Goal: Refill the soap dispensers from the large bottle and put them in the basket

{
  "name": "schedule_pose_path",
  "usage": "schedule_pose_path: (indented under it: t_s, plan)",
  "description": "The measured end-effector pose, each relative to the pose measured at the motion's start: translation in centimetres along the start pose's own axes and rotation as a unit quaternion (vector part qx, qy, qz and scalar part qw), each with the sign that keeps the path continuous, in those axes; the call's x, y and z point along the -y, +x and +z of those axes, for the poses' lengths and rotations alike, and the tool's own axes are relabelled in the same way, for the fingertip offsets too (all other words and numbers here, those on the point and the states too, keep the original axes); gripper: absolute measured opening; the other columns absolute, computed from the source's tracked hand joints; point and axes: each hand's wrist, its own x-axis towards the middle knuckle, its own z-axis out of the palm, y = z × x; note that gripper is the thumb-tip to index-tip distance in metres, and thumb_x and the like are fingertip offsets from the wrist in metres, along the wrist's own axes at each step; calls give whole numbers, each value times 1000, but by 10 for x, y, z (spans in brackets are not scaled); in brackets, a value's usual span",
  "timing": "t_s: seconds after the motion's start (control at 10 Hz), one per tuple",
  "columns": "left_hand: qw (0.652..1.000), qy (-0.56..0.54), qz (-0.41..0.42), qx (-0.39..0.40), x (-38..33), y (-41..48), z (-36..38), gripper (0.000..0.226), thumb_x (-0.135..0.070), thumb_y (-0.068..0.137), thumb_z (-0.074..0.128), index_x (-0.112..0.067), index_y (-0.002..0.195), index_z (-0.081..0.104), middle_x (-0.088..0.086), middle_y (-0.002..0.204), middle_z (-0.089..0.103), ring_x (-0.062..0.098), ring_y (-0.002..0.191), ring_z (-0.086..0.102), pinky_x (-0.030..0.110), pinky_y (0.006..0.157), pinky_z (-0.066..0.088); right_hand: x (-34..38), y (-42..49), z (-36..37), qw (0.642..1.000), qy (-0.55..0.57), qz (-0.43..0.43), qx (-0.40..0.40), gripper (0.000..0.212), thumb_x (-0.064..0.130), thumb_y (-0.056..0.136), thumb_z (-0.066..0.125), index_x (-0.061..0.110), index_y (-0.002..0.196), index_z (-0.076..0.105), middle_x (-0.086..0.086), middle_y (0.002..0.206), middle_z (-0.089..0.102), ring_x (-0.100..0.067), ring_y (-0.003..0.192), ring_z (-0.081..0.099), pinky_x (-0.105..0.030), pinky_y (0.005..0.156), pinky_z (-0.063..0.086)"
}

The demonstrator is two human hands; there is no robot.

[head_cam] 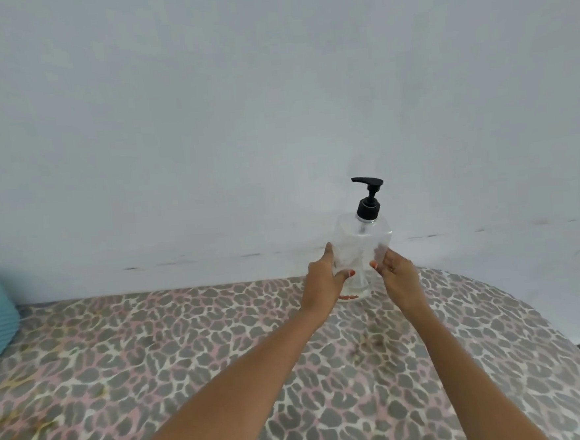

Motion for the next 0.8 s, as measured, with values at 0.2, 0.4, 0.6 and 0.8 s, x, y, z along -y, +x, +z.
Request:
schedule_pose_path:
  t_s: [0.2,0.4,0.6,0.8]
  plan:
    - [999,-16,16,-25,12,19,15,49,-16,86,62,-5,129,42,15,98,66,24,82,64,30,74,52,-18,22,2,1000,3,5,-12,35,5,93,49,7,128,52,10,105,56,-4,96,53,8,63,36]
    - [999,1,16,-34,18,19,21,46,-17,87,61,-4,127,42,-6,65,53,1,46,46,7,46,39,-28,18,6,999,-17,3,-34,38,4,93,48,8,130,49,11,105,55,-4,99,51,9,64,35]
    - [997,64,-33,28,12,15,21,66,-29,96,45,-10,146,6,21,133,47,31,118,50,30,89,44,-24,10,10,993,-112,18,-29,36,6,94,47,5,129,45,-17,104,67,-28,87,61,-6,59,39]
    - [986,164,27,-4,8,-9,-1,67,-32,97,37,-12,145,-6,8,156,-3,20,144,1,33,116,3,1,-25,21,969,-84,39,-229,23,13,91,51,7,113,56,-6,106,58,-24,99,54,-30,80,42]
